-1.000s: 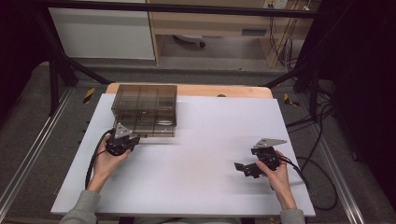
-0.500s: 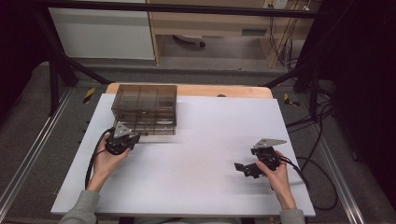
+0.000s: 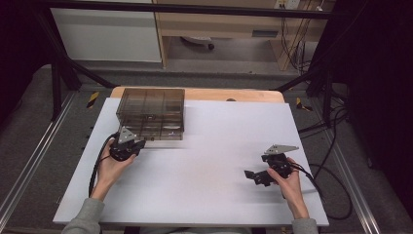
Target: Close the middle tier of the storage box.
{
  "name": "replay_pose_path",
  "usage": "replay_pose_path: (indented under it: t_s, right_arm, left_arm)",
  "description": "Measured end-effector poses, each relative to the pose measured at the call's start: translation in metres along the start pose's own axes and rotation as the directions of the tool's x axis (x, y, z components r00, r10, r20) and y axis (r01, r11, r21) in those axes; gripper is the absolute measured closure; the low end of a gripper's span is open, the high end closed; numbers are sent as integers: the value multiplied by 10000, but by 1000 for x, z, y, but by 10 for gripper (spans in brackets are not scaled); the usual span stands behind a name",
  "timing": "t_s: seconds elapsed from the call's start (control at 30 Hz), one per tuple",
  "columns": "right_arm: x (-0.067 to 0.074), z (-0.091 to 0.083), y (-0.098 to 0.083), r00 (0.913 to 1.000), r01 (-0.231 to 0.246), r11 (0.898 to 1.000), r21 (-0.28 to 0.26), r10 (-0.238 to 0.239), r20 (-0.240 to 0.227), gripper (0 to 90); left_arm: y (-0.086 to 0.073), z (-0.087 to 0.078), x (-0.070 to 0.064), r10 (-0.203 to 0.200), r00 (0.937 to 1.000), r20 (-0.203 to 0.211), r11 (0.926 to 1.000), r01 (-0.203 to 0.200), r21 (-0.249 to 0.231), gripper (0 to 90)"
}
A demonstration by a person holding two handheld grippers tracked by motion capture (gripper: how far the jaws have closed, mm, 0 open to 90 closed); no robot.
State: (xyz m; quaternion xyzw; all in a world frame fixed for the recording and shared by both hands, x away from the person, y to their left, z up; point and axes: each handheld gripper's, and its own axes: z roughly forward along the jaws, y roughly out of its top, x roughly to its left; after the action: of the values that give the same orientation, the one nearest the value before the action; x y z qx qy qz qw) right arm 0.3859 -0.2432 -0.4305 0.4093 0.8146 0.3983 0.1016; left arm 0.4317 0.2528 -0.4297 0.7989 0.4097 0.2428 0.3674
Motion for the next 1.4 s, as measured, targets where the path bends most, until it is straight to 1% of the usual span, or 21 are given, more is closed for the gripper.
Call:
replay_pose_path:
  t_s: [0.3, 0.63, 0.9, 1.4]
  right_arm:
    - [0, 0, 0, 10000, 44, 10000, 2, -44, 32, 12]
    - [0, 0, 0, 10000, 50, 10000, 12, -50, 20, 12]
    - [0, 0, 0, 10000, 3, 10000, 40, -4, 18, 12]
    - [0, -1, 0, 10000, 74, 10000, 42, -74, 39, 11]
  left_arm:
    - [0, 2, 1, 10, 10000, 8, 10000, -9, -57, 888]
    - [1, 3, 4, -99, 9999, 31, 9999, 100, -87, 888]
    - [4, 6, 5, -4, 10000, 6, 10000, 4, -30, 888]
    - [7, 10, 7, 104, 9999, 1, 9999, -104, 34, 888]
